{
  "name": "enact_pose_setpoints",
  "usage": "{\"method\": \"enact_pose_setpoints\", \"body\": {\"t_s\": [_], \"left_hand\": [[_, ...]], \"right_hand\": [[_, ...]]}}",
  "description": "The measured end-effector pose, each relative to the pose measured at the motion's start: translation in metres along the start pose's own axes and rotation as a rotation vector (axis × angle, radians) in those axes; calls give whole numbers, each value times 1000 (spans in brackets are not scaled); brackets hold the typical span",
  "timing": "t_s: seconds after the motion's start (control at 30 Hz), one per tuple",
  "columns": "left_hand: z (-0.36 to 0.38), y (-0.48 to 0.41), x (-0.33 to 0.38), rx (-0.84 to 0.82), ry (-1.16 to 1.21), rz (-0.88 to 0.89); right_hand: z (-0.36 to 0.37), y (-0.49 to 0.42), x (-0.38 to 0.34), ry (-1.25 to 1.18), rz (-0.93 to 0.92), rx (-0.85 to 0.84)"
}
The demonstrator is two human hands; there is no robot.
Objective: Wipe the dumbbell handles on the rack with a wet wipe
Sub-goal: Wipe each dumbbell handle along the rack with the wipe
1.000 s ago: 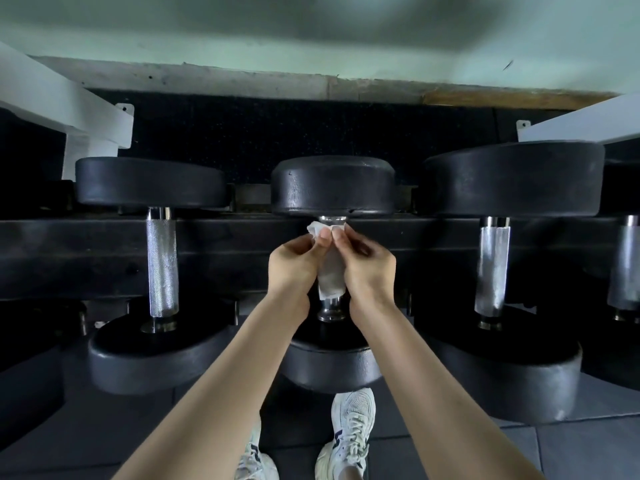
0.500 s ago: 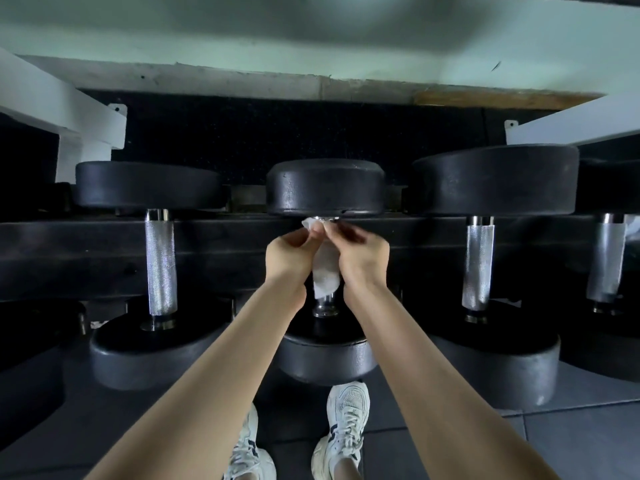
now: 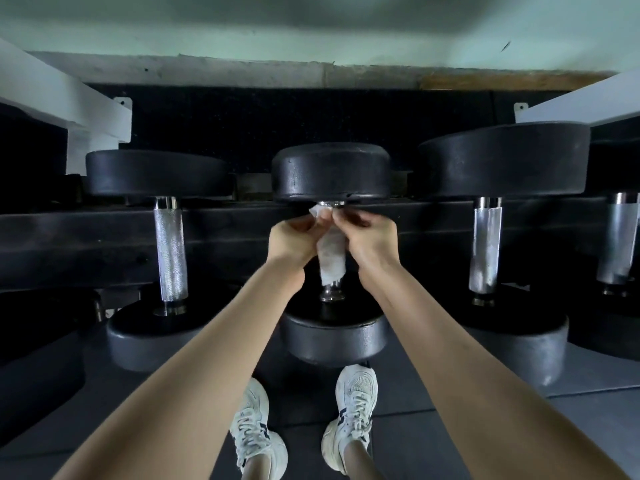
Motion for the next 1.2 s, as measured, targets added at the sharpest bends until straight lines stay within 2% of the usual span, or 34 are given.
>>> {"method": "enact_pose_setpoints", "body": {"t_s": [0.27, 0.37, 0.43, 0.53, 0.6, 0.73, 0.9, 1.07, 1.2], "left_hand": [[-14, 8, -15, -118, -194, 39], [-21, 14, -20, -232, -315, 63], [-24, 17, -28, -274, -521, 78], [-25, 16, -29, -316, -737, 107], [-25, 14, -21, -314, -688, 110], [-26, 10, -14, -235, -423, 133], [-23, 16, -34, -330, -575, 111], [-28, 9, -23, -212, -455, 157], [-22, 13, -33, -395, -640, 115]], "right_hand": [[-18, 8, 15, 94, 78, -203], [-29, 14, 23, 378, 32, -265], [-33, 19, 33, 579, 12, -310], [-36, 23, 39, 692, 8, -353], [-36, 18, 35, 618, 26, -341], [-36, 11, 30, 408, 18, -283], [-36, 16, 42, 589, 22, -386], [-36, 8, 30, 403, 0, -296], [-36, 18, 40, 576, 3, -385]]}}
Point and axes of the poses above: each hand's wrist, its own y-axis away from the middle knuckle, its own z-axis out of the palm, x = y × z, the point moved 3 cm from there along -y, towards the middle knuckle, and after that the axes turned 3 degrees about -x, right-handed, at the moved point
